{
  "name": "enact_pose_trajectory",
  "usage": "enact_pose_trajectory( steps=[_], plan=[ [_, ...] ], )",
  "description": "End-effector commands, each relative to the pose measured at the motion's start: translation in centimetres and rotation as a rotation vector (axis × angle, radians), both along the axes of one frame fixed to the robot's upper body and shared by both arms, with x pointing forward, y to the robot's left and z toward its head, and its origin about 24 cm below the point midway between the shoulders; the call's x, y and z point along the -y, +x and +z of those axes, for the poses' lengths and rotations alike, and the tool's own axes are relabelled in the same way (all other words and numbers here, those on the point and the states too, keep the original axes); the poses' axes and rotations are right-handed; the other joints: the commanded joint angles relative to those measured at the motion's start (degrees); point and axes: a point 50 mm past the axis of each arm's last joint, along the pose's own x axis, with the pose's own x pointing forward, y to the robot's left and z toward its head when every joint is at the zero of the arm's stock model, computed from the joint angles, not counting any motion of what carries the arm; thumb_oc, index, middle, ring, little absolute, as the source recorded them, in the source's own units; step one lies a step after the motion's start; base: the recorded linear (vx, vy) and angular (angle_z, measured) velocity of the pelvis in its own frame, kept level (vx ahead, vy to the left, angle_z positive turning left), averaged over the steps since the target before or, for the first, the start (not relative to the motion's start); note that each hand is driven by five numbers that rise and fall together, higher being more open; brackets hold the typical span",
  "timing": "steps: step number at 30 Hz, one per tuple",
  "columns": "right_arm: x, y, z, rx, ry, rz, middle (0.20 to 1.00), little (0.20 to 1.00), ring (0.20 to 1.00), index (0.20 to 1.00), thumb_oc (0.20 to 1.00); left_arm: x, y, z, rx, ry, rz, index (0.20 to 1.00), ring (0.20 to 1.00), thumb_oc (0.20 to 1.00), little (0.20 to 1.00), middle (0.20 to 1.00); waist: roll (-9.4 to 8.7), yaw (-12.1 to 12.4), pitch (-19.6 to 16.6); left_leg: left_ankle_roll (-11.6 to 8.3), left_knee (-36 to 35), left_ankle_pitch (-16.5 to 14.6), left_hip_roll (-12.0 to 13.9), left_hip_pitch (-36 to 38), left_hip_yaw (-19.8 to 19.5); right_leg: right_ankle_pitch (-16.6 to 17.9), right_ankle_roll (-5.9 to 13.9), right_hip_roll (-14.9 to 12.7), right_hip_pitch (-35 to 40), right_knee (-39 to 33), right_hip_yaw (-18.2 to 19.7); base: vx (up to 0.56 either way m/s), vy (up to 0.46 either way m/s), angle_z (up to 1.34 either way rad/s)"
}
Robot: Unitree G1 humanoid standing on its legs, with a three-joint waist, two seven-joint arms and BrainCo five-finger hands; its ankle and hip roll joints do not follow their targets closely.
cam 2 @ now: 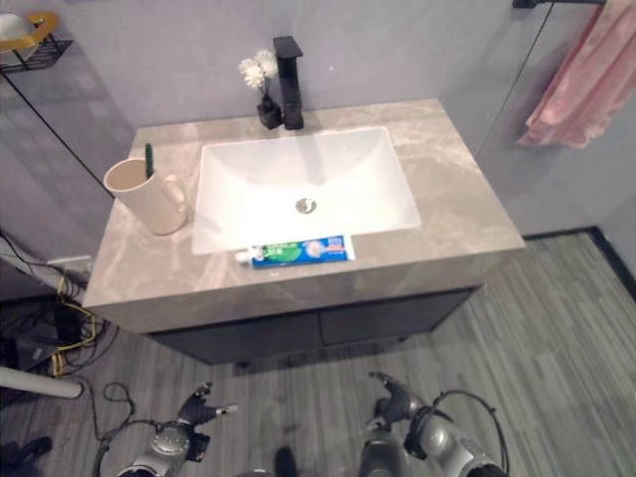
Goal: Put brush and paste in cup on sink, flatten towel.
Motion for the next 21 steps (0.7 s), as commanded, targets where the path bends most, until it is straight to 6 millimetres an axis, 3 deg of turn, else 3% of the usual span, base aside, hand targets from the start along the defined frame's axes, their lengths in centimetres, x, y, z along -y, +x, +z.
enact_pose_trajectory(
  steps=[1,4,6,7,8,10,13,14,15,16,18,20,21],
  plan=[
    [-0.3,1.2,1.2,0.071,-0.022,0.084,1.000,1.000,1.000,1.000,1.000,-0.4,2.2,1.0,0.063,0.034,-0.030,1.000,1.000,1.000,1.000,1.000,-1.32,-1.9,-0.4,-0.61,0.4,2.2,-1.9,-1.6,-5.2,6.8,4.72,-1.6,-4.0,-1.8,6.9,0.54,-0.344,0.10],
    [-0.3,1.1,0.9,0.050,-0.020,0.070,1.000,1.000,1.000,1.000,1.000,-0.1,1.8,0.8,0.045,0.033,-0.029,1.000,1.000,1.000,1.000,1.000,-1.68,-2.0,-1.1,-1.18,0.4,1.7,-0.6,-0.6,-6.4,5.5,3.95,0.0,-2.8,-0.2,7.4,0.22,-0.185,0.21],
    [0.3,1.3,1.3,0.063,0.023,0.004,1.000,1.000,1.000,1.000,1.000,-0.1,1.3,0.4,0.021,0.021,0.007,1.000,1.000,1.000,1.000,1.000,-1.26,-2.8,-1.9,-1.90,0.6,2.1,1.7,0.6,-7.1,3.4,2.67,2.5,-2.7,1.7,7.6,0.29,-0.259,0.15],
    [1.1,1.1,1.4,0.052,0.031,-0.031,1.000,1.000,1.000,1.000,1.000,0.1,0.9,0.1,0.007,0.008,0.016,1.000,1.000,1.000,1.000,1.000,-0.64,-3.1,-2.0,-2.57,4.7,2.8,3.0,-0.3,-7.7,1.8,1.26,3.9,-1.6,2.4,6.8,0.27,-0.246,0.29],
    [1.1,1.1,1.4,0.052,0.031,-0.031,1.000,1.000,1.000,1.000,1.000,0.1,0.9,0.1,0.007,0.008,0.016,1.000,1.000,1.000,1.000,1.000,-0.57,-3.2,-2.0,-2.63,4.9,2.7,3.1,-0.5,-7.8,1.7,1.21,3.9,-1.6,2.4,6.7,0.27,-0.318,0.53],
    [2.5,0.8,1.4,0.048,-0.033,-0.017,1.000,1.000,1.000,1.000,1.000,0.7,1.8,0.5,0.034,0.001,-0.008,1.000,1.000,1.000,1.000,1.000,-1.15,-3.0,-0.4,-4.94,21.5,8.2,4.1,-8.7,-8.3,-0.4,-1.74,4.6,1.5,2.3,4.5,0.18,-0.312,0.65],
    [3.4,0.2,1.3,0.032,-0.046,-0.040,1.000,1.000,1.000,1.000,1.000,0.8,2.5,0.9,0.067,-0.001,-0.023,1.000,1.000,1.000,1.000,1.000,-1.69,-2.6,0.7,-4.71,27.3,8.9,3.3,-12.6,-7.3,-2.2,-2.88,4.6,3.2,2.3,3.5,0.14,-0.189,0.51],
    [3.6,0.1,1.1,0.020,-0.059,-0.041,1.000,1.000,1.000,1.000,1.000,0.8,2.7,1.1,0.077,0.004,-0.034,1.000,1.000,1.000,1.000,1.000,-1.76,-2.0,0.9,-4.27,25.7,7.8,1.4,-14.6,-7.6,-2.4,-2.76,4.5,3.9,2.1,3.6,0.14,-0.079,0.13],
    [3.6,0.0,1.1,0.020,-0.059,-0.041,1.000,1.000,1.000,1.000,1.000,0.8,2.7,1.1,0.076,0.005,-0.034,1.000,1.000,1.000,1.000,1.000,-1.77,-2.0,0.9,-4.20,25.8,7.6,1.3,-14.6,-7.7,-2.5,-2.68,4.4,4.0,2.1,3.6,0.19,-0.014,0.06],
    [3.6,-0.2,1.0,0.017,-0.059,-0.043,1.000,1.000,1.000,1.000,1.000,0.8,2.9,1.2,0.090,0.008,-0.039,1.000,1.000,1.000,1.000,1.000,-1.63,-1.9,0.9,-3.04,21.1,5.7,0.3,-16.4,-6.9,-2.9,-2.26,4.4,4.8,1.7,3.4,0.22,0.043,0.03],
    [3.7,-0.6,0.8,0.007,-0.055,-0.054,1.000,1.000,1.000,1.000,1.000,0.8,2.9,1.3,0.097,0.012,-0.042,1.000,1.000,1.000,1.000,1.000,-1.42,-1.9,0.6,-2.45,15.9,5.4,0.7,-16.4,-5.6,-3.5,-1.91,4.2,5.5,1.2,3.3,0.24,0.085,0.22],
    [3.5,-0.6,0.7,0.013,-0.053,-0.056,1.000,1.000,1.000,1.000,1.000,1.1,3.4,1.6,0.121,0.019,-0.068,1.000,1.000,1.000,1.000,1.000,0.11,-0.9,0.4,-3.70,4.8,13.0,3.3,-18.9,-2.3,-5.2,-1.75,4.9,7.5,0.7,2.7,0.31,0.180,0.31],
    [3.4,-0.4,0.7,0.018,-0.057,-0.052,1.000,1.000,1.000,1.000,1.000,1.2,3.7,1.8,0.134,0.027,-0.082,1.000,1.000,1.000,1.000,1.000,0.50,-0.3,0.4,-3.95,3.2,14.7,4.0,-19.4,-2.5,-5.8,-1.67,5.0,7.9,1.1,2.8,0.26,0.158,0.13]
  ],
)
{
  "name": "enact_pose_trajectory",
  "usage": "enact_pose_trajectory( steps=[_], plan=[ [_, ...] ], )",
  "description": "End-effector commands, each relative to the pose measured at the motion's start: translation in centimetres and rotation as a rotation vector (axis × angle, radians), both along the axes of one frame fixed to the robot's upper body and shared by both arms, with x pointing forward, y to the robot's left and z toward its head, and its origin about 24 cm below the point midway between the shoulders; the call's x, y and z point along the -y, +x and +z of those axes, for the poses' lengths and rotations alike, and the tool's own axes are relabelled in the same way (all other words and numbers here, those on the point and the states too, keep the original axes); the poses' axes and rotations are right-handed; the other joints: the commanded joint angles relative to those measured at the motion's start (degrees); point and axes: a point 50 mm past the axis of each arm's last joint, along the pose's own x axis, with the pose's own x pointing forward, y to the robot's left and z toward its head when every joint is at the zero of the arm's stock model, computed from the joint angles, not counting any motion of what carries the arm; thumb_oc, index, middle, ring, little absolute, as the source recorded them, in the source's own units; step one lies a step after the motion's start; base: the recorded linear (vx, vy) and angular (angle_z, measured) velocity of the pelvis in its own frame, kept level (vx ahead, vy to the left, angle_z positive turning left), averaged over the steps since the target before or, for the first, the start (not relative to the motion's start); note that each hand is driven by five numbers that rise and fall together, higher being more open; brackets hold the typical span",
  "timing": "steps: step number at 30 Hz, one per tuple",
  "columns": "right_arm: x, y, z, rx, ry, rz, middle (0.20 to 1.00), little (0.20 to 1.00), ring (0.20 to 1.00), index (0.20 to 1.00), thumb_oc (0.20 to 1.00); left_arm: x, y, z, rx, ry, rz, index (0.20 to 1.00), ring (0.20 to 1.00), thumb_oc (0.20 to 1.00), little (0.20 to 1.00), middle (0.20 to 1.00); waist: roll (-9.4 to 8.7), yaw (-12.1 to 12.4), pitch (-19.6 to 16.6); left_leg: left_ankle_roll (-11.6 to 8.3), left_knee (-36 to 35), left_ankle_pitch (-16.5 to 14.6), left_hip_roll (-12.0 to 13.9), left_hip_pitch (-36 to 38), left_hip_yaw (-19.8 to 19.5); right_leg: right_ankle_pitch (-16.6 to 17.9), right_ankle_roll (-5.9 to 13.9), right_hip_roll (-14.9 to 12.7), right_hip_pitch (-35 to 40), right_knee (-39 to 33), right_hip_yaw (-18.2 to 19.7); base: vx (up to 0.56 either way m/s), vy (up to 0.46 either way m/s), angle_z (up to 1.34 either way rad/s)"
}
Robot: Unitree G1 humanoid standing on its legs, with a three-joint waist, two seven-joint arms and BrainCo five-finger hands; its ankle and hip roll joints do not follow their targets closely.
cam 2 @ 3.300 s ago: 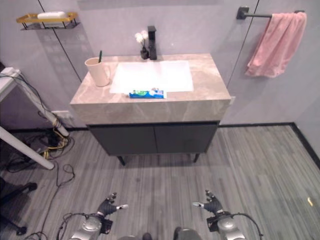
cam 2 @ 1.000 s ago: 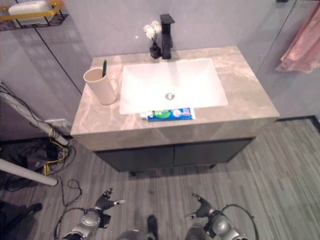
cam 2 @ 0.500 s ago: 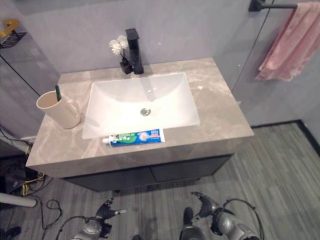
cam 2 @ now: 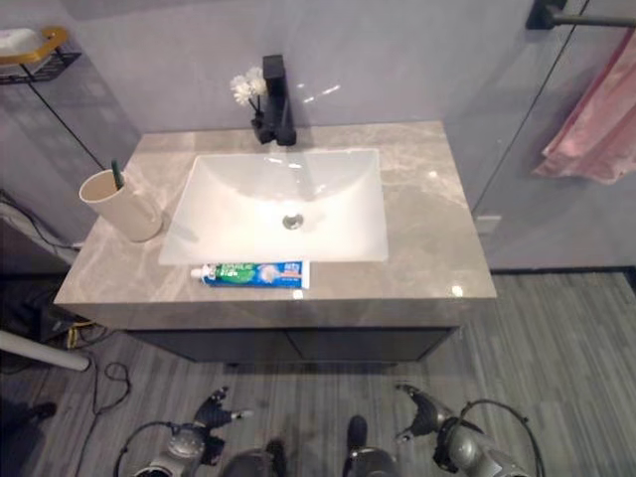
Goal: Put brush and paste in cup on sink, flatten towel.
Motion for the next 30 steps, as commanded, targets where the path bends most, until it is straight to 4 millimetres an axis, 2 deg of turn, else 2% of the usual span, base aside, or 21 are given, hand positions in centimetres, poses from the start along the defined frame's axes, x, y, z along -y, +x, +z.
enact_pose_trajectory(
  steps=[1,3,5,9,11,13,14,15,16,19,20,21,25,28,30],
  plan=[
    [-0.7,1.8,1.0,0.083,0.033,0.014,1.000,1.000,1.000,1.000,1.000,-0.8,1.6,1.4,0.099,0.046,-0.040,1.000,1.000,1.000,1.000,1.000,1.13,1.4,-0.3,1.72,-6.6,9.7,1.3,-1.3,1.0,2.9,6.26,-2.3,3.4,2.4,6.4,0.26,0.173,0.01],
    [-0.8,1.7,0.6,0.065,0.034,0.003,1.000,1.000,1.000,1.000,1.000,-1.1,1.0,1.0,0.068,0.061,-0.051,1.000,1.000,1.000,1.000,1.000,1.21,1.5,-1.1,2.59,-5.2,7.8,0.3,0.1,0.0,1.4,6.79,-3.0,4.6,4.2,7.0,0.27,0.196,-0.28],
    [-1.0,1.8,0.6,0.067,0.035,0.000,1.000,1.000,1.000,1.000,1.000,-1.3,0.4,0.7,0.044,0.069,-0.065,1.000,1.000,1.000,1.000,1.000,0.85,1.3,-1.4,3.42,-3.1,6.1,-0.8,0.4,0.6,1.0,7.22,-4.2,5.4,5.8,7.8,0.23,0.202,-0.46],
    [-1.2,1.7,0.4,0.062,0.046,-0.014,1.000,1.000,1.000,1.000,1.000,-2.0,0.1,0.7,0.037,0.085,-0.056,1.000,1.000,1.000,1.000,1.000,0.01,1.5,-1.7,5.05,-1.9,3.7,-2.5,1.3,1.6,2.0,8.31,-5.9,5.4,7.8,9.3,0.16,0.200,-0.17],
    [-1.5,1.8,0.4,0.064,0.047,0.001,1.000,1.000,1.000,1.000,1.000,-2.5,0.1,1.0,0.054,0.091,-0.052,1.000,1.000,1.000,1.000,1.000,-0.36,2.0,-1.3,6.46,-2.6,2.5,-3.9,2.7,2.6,5.8,9.57,-7.3,3.3,11.9,9.6,0.12,0.214,-0.02],
    [-1.8,2.1,0.7,0.079,0.044,0.021,1.000,1.000,1.000,1.000,1.000,-2.7,0.3,1.3,0.069,0.096,-0.058,1.000,1.000,1.000,1.000,1.000,-0.30,2.1,-0.8,7.20,-3.7,2.3,-4.2,4.1,3.0,9.2,9.98,-8.0,1.0,16.0,9.0,0.07,0.141,-0.16],
    [-1.8,2.1,0.7,0.079,0.044,0.021,1.000,1.000,1.000,1.000,1.000,-2.8,0.3,1.3,0.069,0.096,-0.058,1.000,1.000,1.000,1.000,1.000,-0.33,2.2,-0.8,7.22,-3.8,2.4,-4.2,4.1,3.1,9.2,10.01,-8.0,0.9,16.1,9.1,0.08,0.159,-0.23],
    [-1.9,2.5,1.0,0.097,0.053,0.022,1.000,1.000,1.000,1.000,1.000,-3.1,0.3,1.5,0.084,0.104,-0.073,1.000,1.000,1.000,1.000,1.000,-0.12,2.1,0.2,7.66,-5.2,2.4,-4.0,5.5,3.3,10.2,9.82,-7.2,-1.2,19.5,7.6,0.07,0.143,-0.18],
    [-2.0,2.5,1.1,0.102,0.061,0.017,1.000,1.000,1.000,1.000,1.000,-3.2,0.2,1.6,0.087,0.108,-0.081,1.000,1.000,1.000,1.000,1.000,-0.10,2.3,0.5,7.75,-5.6,2.3,-4.0,6.0,3.6,9.7,9.87,-6.9,-2.1,20.5,6.3,0.11,0.162,-0.06],
    [-1.6,2.0,0.9,0.094,0.066,-0.012,1.000,1.000,1.000,1.000,1.000,-3.3,-0.7,1.4,0.070,0.110,-0.108,1.000,1.000,1.000,1.000,1.000,-0.56,2.3,0.1,7.19,-7.6,2.4,-4.0,7.6,3.8,8.2,9.71,-6.0,-2.2,12.8,4.6,0.10,0.003,-0.14],
    [-1.3,1.8,0.8,0.088,0.060,-0.021,1.000,1.000,1.000,1.000,1.000,-3.3,-1.0,1.3,0.064,0.111,-0.120,1.000,1.000,1.000,1.000,1.000,-0.69,2.3,0.0,6.84,-8.1,2.5,-3.9,7.8,3.5,8.8,9.87,-6.2,-2.2,8.8,4.5,0.11,-0.126,-0.06],
    [-1.1,1.6,0.4,0.069,0.040,-0.021,1.000,1.000,1.000,1.000,1.000,-3.1,-1.4,1.0,0.050,0.118,-0.145,1.000,1.000,1.000,1.000,1.000,-1.12,2.4,0.1,6.38,-8.1,2.4,-3.8,8.0,2.2,10.1,10.52,-6.5,-2.1,6.1,6.0,0.07,-0.133,0.06],
    [-0.8,1.4,0.1,0.053,0.018,-0.025,1.000,1.000,1.000,1.000,1.000,-2.9,-1.7,1.0,0.050,0.114,-0.161,1.000,1.000,1.000,1.000,1.000,-1.34,2.7,-0.3,5.95,-8.4,2.9,-3.3,8.1,1.8,10.2,10.59,-6.2,-1.4,4.4,6.3,0.03,-0.072,0.35],
    [0.7,1.0,-0.1,0.023,-0.012,-0.067,1.000,1.000,1.000,1.000,1.000,-3.0,-2.6,1.0,0.049,0.097,-0.178,1.000,1.000,1.000,1.000,1.000,-1.70,3.9,-1.1,4.97,-8.5,3.3,-2.6,7.9,1.3,10.0,10.41,-6.0,1.3,1.1,4.3,0.02,-0.115,0.15],
    [2.2,-0.1,-0.9,-0.030,-0.010,-0.183,1.000,1.000,1.000,1.000,1.000,-3.1,-3.1,1.5,0.066,0.090,-0.246,1.000,1.000,1.000,1.000,1.000,-1.18,4.5,-1.3,4.16,-8.4,3.8,-2.0,7.7,-0.2,8.5,9.72,-5.1,3.1,-0.5,2.7,0.00,-0.167,0.22]
  ],
)
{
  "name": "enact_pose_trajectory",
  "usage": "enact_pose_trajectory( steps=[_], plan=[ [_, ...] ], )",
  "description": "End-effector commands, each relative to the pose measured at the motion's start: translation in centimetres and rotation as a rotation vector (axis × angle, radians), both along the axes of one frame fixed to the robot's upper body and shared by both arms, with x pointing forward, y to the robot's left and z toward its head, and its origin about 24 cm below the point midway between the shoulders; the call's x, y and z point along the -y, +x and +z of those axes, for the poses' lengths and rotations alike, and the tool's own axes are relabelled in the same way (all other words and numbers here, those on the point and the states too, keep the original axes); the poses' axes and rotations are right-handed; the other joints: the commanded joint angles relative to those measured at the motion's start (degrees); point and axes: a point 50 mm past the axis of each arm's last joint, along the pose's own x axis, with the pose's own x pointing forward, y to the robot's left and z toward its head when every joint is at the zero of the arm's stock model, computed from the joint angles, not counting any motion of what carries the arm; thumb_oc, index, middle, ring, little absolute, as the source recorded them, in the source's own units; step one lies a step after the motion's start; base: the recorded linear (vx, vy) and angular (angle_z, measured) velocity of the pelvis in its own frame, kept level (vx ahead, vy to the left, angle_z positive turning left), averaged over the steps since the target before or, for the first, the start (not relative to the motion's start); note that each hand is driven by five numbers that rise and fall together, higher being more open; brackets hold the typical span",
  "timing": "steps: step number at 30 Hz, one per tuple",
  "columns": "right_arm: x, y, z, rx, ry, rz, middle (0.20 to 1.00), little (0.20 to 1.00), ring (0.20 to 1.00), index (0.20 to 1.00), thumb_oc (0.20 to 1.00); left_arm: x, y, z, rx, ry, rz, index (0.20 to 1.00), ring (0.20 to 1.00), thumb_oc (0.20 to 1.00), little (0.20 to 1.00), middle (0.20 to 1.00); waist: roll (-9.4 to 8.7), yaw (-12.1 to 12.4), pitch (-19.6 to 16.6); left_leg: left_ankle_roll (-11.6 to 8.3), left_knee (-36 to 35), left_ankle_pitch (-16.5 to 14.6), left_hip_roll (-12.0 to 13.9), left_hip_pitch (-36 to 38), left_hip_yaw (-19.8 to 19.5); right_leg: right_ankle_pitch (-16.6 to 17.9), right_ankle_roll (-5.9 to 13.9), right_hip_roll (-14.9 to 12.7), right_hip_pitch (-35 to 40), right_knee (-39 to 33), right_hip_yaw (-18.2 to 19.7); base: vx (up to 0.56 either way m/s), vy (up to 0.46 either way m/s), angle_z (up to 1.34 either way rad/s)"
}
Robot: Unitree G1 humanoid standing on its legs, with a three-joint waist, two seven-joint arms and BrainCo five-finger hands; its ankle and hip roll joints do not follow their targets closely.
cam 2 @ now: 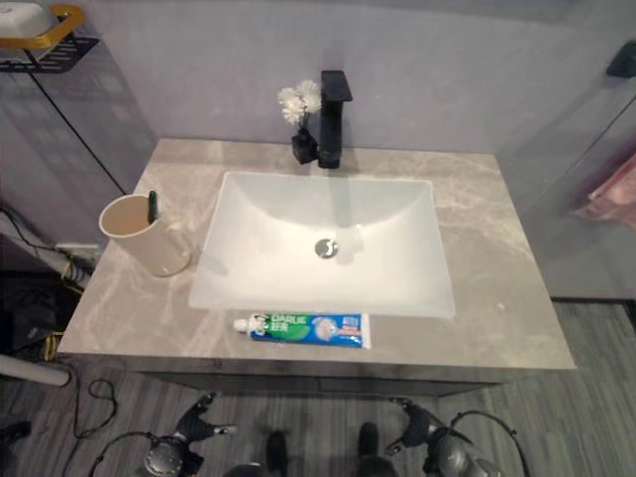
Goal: Put brush and paste in cup on sink, flatten towel.
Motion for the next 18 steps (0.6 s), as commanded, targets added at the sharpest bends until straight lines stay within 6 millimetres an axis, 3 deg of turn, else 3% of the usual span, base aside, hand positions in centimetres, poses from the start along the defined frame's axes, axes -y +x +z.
enact_pose_trajectory(
  steps=[1,4,5,6,9,10,11,12,13,14,16,17,18],
  plan=[
    [2.8,-0.5,0.0,-0.019,-0.016,-0.143,1.000,1.000,1.000,1.000,1.000,-0.6,1.1,1.6,0.078,0.019,-0.154,1.000,1.000,1.000,1.000,1.000,0.06,1.7,-0.6,-1.67,0.8,3.5,1.1,-2.6,-1.7,2.5,1.79,-0.8,-0.8,4.0,-1.8,-0.01,-0.124,0.45],
    [3.8,-1.4,-0.5,-0.059,-0.035,-0.194,1.000,1.000,1.000,1.000,1.000,-1.1,0.8,2.4,0.097,0.024,-0.210,1.000,1.000,1.000,1.000,1.000,0.63,2.2,-0.5,-2.18,0.9,4.0,1.6,-3.0,-2.6,1.8,1.43,-0.4,-0.1,3.4,-3.0,-0.03,-0.119,0.32],
    [5.0,-2.1,-0.7,-0.087,-0.062,-0.244,1.000,1.000,1.000,1.000,1.000,-1.9,1.1,4.2,0.162,0.040,-0.291,1.000,1.000,1.000,1.000,1.000,1.39,3.2,-0.3,-2.62,1.1,4.5,1.9,-3.5,-3.6,1.2,1.17,-0.2,0.4,3.3,-3.9,-0.03,-0.121,0.10],
    [4.9,-2.1,-0.7,-0.088,-0.060,-0.243,1.000,1.000,1.000,1.000,1.000,-2.1,1.0,4.3,0.159,0.042,-0.290,1.000,1.000,1.000,1.000,1.000,1.26,3.0,-0.3,-2.65,1.1,4.5,2.0,-3.5,-3.8,1.2,1.14,-0.2,0.4,3.3,-4.0,-0.06,-0.128,0.23],
    [6.4,-3.7,-1.1,-0.138,-0.081,-0.354,1.000,1.000,1.000,1.000,1.000,-4.1,2.0,8.8,0.279,0.171,-0.502,1.000,1.000,1.000,1.000,1.000,2.36,4.4,0.3,-3.31,1.9,4.8,2.3,-4.6,-5.1,0.3,0.84,0.2,0.5,3.6,-5.1,-0.06,-0.113,0.33],
    [7.1,-5.9,-1.8,-0.222,-0.090,-0.429,1.000,1.000,1.000,1.000,1.000,-6.1,1.9,12.1,0.333,0.263,-0.566,1.000,1.000,1.000,1.000,1.000,3.12,5.8,0.4,-3.46,2.0,4.9,2.5,-4.9,-6.2,-0.1,0.69,0.3,0.9,3.6,-6.0,-0.02,-0.100,0.16],
    [7.0,-5.9,-1.8,-0.222,-0.089,-0.427,1.000,1.000,1.000,1.000,1.000,-6.2,1.8,12.2,0.332,0.264,-0.564,1.000,1.000,1.000,1.000,1.000,3.03,5.7,0.3,-3.46,2.0,4.9,2.4,-4.9,-6.3,-0.2,0.69,0.3,0.9,3.6,-6.0,0.01,-0.144,0.10],
    [8.0,-8.8,-2.3,-0.335,-0.117,-0.492,1.000,1.000,1.000,1.000,1.000,-7.1,2.0,15.3,0.383,0.325,-0.629,1.000,1.000,1.000,1.000,1.000,4.16,7.3,0.0,-3.53,2.0,5.1,2.4,-4.9,-7.6,-0.7,0.51,0.5,1.6,3.7,-7.0,0.02,-0.067,0.05],
    [7.8,-8.8,-2.3,-0.337,-0.114,-0.489,1.000,1.000,1.000,1.000,1.000,-7.3,1.9,15.5,0.379,0.327,-0.628,1.000,1.000,1.000,1.000,1.000,3.96,7.1,-0.1,-3.55,1.9,5.1,2.4,-5.0,-7.7,-0.7,0.49,0.5,1.6,3.6,-7.2,0.06,-0.109,0.28],
    [8.2,-10.8,-2.6,-0.402,-0.111,-0.555,1.000,1.000,1.000,1.000,1.000,-8.2,2.5,18.4,0.430,0.393,-0.641,1.000,1.000,1.000,1.000,1.000,4.74,7.9,-0.7,-3.65,1.6,5.3,2.2,-4.8,-8.8,-1.1,0.39,0.4,2.6,3.5,-8.3,0.06,-0.058,0.56],
    [8.6,-12.2,-2.6,-0.426,-0.098,-0.661,1.000,1.000,1.000,1.000,1.000,-8.7,3.2,20.7,0.528,0.423,-0.595,1.000,1.000,1.000,1.000,1.000,5.28,8.1,-1.6,-3.78,1.0,5.8,1.8,-4.7,-9.8,-1.2,0.45,0.2,3.4,3.0,-9.4,0.06,-0.038,0.54],
    [8.5,-12.2,-2.6,-0.426,-0.097,-0.661,1.000,1.000,1.000,1.000,1.000,-8.7,3.2,20.7,0.527,0.424,-0.594,1.000,1.000,1.000,1.000,1.000,5.26,8.0,-1.6,-3.79,1.0,5.8,1.8,-4.7,-9.9,-1.2,0.45,0.2,3.4,2.9,-9.5,0.04,-0.001,0.49],
    [8.4,-12.3,-2.7,-0.418,-0.083,-0.696,1.000,1.000,1.000,1.000,1.000,-8.6,4.2,22.8,0.649,0.449,-0.553,1.000,1.000,1.000,1.000,1.000,5.73,8.0,-2.2,-3.91,0.6,5.9,1.5,-4.6,-10.3,-1.0,0.55,0.0,3.9,2.6,-10.0,0.06,-0.003,0.53]
  ],
)
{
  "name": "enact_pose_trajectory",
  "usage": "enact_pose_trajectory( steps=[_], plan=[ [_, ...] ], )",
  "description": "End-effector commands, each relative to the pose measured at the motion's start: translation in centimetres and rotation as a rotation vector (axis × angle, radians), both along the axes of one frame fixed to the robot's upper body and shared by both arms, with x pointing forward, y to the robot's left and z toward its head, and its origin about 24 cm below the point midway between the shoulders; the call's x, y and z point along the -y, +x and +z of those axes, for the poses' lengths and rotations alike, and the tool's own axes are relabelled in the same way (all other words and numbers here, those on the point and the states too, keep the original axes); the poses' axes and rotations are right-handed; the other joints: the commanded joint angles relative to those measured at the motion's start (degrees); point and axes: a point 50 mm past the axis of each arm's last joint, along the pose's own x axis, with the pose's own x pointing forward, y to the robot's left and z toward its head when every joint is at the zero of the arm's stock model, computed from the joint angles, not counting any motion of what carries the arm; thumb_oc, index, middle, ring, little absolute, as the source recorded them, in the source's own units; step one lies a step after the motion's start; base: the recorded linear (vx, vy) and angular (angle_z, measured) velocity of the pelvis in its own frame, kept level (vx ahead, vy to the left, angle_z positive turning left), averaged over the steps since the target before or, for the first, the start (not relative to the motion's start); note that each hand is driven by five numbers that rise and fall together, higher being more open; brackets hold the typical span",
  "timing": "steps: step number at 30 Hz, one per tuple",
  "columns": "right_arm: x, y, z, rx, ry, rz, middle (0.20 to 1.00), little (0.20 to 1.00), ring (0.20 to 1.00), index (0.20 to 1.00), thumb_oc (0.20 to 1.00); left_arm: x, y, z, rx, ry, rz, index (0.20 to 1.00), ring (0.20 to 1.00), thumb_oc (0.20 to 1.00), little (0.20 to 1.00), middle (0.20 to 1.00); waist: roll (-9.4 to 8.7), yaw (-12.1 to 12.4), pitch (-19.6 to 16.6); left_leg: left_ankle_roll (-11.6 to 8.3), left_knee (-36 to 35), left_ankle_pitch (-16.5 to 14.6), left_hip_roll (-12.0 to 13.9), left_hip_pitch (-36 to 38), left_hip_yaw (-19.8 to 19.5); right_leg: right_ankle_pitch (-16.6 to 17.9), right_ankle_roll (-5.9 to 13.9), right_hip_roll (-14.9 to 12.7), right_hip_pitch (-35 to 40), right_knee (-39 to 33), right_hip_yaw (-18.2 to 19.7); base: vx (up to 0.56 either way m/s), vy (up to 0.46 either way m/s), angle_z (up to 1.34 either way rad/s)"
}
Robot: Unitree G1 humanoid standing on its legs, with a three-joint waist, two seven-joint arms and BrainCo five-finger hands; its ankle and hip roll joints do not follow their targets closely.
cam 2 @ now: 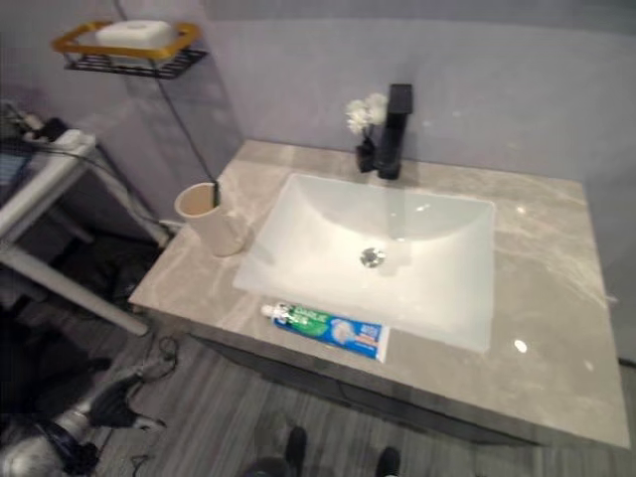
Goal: Put brush and paste in cup on sink, flatten towel.
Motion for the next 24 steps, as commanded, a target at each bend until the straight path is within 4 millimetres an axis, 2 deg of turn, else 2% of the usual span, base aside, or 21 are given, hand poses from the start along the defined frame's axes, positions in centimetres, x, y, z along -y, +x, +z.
enact_pose_trajectory(
  steps=[1,2,6,12,14,16,19,20,24],
  plan=[
    [-1.5,3.2,-0.5,-0.002,0.019,0.189,1.000,1.000,1.000,1.000,1.000,1.1,3.3,5.7,0.314,-0.034,-0.061,1.000,1.000,1.000,1.000,1.000,-2.29,1.1,-1.1,-0.47,0.5,3.5,-1.5,-1.8,1.8,2.9,3.15,-3.4,-0.2,2.2,2.3,0.06,0.002,0.34],
    [-1.9,3.6,-0.6,-0.023,0.026,0.255,1.000,1.000,1.000,1.000,1.000,1.5,3.6,6.2,0.351,-0.046,-0.072,1.000,1.000,1.000,1.000,1.000,-2.32,0.8,-1.4,-0.45,0.3,3.7,-1.6,-2.0,1.6,3.2,3.14,-3.5,-0.3,1.9,2.2,0.04,0.011,0.16],
    [-1.8,4.0,-0.5,-0.009,0.022,0.244,1.000,1.000,1.000,1.000,1.000,3.5,4.7,7.3,0.449,-0.094,-0.139,1.000,1.000,1.000,1.000,1.000,-1.99,-0.4,-2.2,-0.24,0.3,2.7,-1.8,-1.7,2.5,3.9,3.68,-3.8,-0.3,0.8,2.9,0.03,0.044,0.04],
    [-2.2,5.1,-0.4,0.045,0.031,0.226,1.000,1.000,1.000,1.000,1.000,4.8,5.5,7.4,0.482,-0.142,-0.174,1.000,1.000,1.000,1.000,1.000,-1.41,-2.2,-2.5,-0.03,0.3,1.3,-1.8,-0.5,5.9,4.9,4.32,-4.3,-1.1,0.3,6.2,0.02,0.061,-0.23],
    [-2.3,4.0,-0.7,0.008,0.045,0.191,1.000,1.000,1.000,1.000,1.000,5.5,5.7,7.4,0.474,-0.159,-0.206,1.000,1.000,1.000,1.000,1.000,-1.10,-3.2,-2.7,0.06,0.3,0.5,-1.8,0.2,7.2,5.2,4.52,-4.6,-1.4,0.1,7.5,0.03,0.057,-0.35],
    [-2.3,2.0,-1.0,-0.069,0.049,0.146,1.000,1.000,1.000,1.000,1.000,6.4,6.1,7.6,0.485,-0.197,-0.233,1.000,1.000,1.000,1.000,1.000,-0.90,-4.1,-2.6,0.08,0.3,0.2,-1.8,0.5,7.9,5.2,4.56,-4.7,-1.4,0.1,7.8,0.02,0.034,-0.25],
    [-2.3,1.0,-1.1,-0.112,0.054,0.124,1.000,1.000,1.000,1.000,1.000,7.0,6.5,7.4,0.480,-0.222,-0.253,1.000,1.000,1.000,1.000,1.000,-0.64,-4.4,-2.6,0.11,0.3,-0.1,-1.8,0.9,8.3,5.1,4.58,-4.8,-1.3,0.1,8.1,0.03,0.034,-0.19],
    [-2.5,0.0,-1.2,-0.138,0.063,0.097,1.000,1.000,1.000,1.000,1.000,7.6,6.7,7.3,0.474,-0.245,-0.270,1.000,1.000,1.000,1.000,1.000,-0.34,-5.3,-2.6,0.16,0.3,-0.4,-1.7,1.2,8.8,5.1,4.64,-4.9,-1.4,0.0,8.6,0.03,0.033,-0.14],
    [-2.5,-0.9,-1.2,-0.135,0.079,0.031,1.000,1.000,1.000,1.000,1.000,8.0,6.8,6.9,0.455,-0.256,-0.285,1.000,1.000,1.000,1.000,1.000,-0.18,-6.2,-2.6,0.14,0.3,-0.7,-1.6,1.7,9.7,5.1,4.61,-4.9,-1.6,0.0,9.7,0.02,0.016,-0.21]
  ],
)
